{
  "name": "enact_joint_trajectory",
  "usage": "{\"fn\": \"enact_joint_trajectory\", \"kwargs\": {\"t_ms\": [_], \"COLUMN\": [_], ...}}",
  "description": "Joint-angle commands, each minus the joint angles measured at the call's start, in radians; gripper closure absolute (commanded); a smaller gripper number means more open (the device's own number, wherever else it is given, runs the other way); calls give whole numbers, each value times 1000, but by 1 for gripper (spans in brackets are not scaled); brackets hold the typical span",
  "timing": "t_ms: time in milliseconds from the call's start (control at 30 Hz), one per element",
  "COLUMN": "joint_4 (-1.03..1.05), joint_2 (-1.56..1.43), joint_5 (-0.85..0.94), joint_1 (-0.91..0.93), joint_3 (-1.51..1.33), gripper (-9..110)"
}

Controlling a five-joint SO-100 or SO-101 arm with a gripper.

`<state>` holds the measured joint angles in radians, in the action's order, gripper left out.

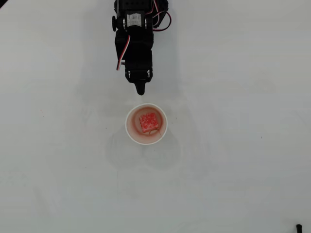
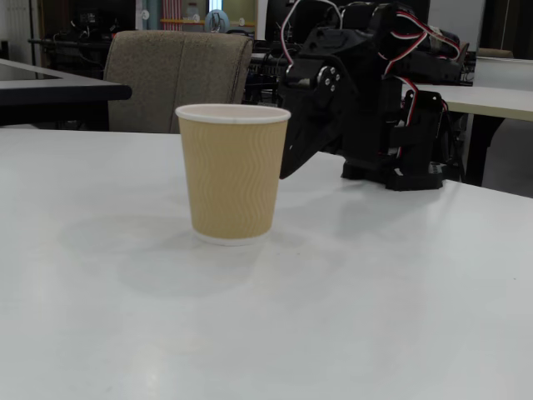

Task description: Grasp a red cube and put it in the cup.

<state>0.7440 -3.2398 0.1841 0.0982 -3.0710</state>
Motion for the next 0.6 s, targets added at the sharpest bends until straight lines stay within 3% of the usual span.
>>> {"fn": "enact_joint_trajectory", "kwargs": {"t_ms": [0, 567], "joint_4": [-37, -66], "joint_2": [-8, -8], "joint_5": [-8, 5], "joint_1": [-8, -18], "joint_3": [-55, -66], "gripper": [101, 101]}}
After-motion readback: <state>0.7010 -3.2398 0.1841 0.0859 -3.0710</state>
